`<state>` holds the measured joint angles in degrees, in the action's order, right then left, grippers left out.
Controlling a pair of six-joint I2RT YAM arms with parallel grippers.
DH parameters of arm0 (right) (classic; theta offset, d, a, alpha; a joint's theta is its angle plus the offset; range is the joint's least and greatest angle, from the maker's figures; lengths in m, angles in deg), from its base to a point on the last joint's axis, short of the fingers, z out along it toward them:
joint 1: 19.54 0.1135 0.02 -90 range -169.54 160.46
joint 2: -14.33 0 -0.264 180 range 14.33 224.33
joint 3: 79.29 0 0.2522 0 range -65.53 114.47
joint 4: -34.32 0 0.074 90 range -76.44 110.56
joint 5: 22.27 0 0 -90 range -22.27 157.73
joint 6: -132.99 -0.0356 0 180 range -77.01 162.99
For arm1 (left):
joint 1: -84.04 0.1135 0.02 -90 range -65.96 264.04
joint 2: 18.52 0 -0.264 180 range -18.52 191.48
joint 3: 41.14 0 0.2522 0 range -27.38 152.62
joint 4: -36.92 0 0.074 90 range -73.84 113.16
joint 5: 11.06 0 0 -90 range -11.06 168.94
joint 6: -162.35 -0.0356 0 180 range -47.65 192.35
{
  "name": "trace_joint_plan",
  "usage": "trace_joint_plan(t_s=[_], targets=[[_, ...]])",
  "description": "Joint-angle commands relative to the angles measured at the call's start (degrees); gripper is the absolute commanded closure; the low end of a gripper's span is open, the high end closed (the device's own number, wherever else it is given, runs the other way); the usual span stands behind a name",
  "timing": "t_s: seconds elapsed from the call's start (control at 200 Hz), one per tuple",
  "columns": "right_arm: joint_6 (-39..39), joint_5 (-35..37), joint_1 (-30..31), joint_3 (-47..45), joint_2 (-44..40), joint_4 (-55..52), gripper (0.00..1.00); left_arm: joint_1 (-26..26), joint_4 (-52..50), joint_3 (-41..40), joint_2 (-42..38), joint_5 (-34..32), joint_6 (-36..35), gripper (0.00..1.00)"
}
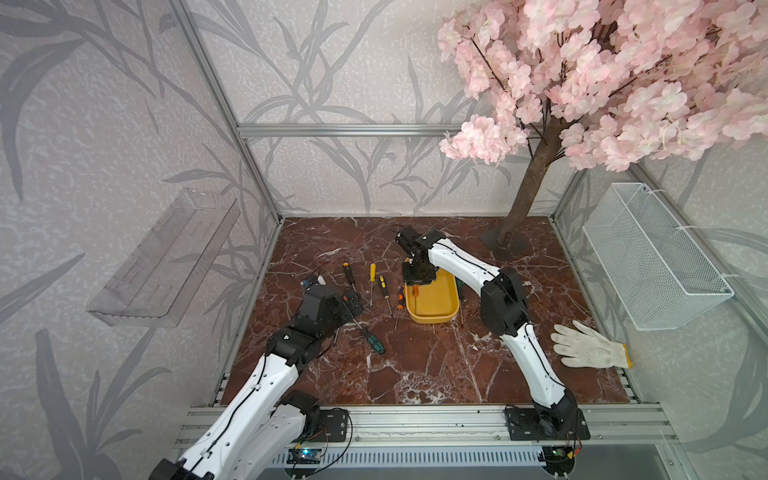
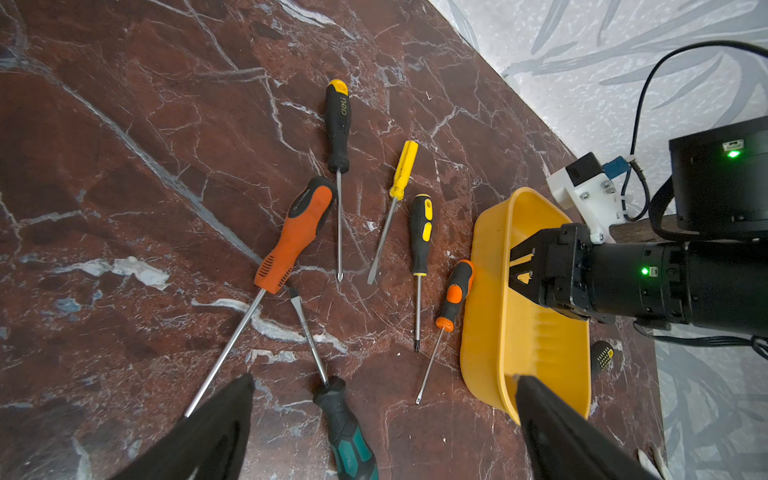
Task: Put the screwdriver on the desktop into the storage box
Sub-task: Place the screwdriver in the storage box.
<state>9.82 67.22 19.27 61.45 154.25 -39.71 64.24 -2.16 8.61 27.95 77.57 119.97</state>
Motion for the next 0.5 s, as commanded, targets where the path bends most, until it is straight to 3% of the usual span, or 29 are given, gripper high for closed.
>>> trace_joint_plan(t_s=[0.0,0.3,0.495], targets=[[0.0,0.07,0.37,1.92,0.19,-1.07,0.61,0.24,-0.41,-0.74,-0.69,0.44,0.22,0.0],[0.29,1.63,0.39,-0.37,-5.52,-1.25,0.61,0.19,2.21,0.26,1.19,5.08,-2.6,0.0],[-0.04,2.52,0.31,-7.96,-12.69,1.71,0.57,-0.29,6.14,0.93,3.25,9.4,-3.36,0.0]])
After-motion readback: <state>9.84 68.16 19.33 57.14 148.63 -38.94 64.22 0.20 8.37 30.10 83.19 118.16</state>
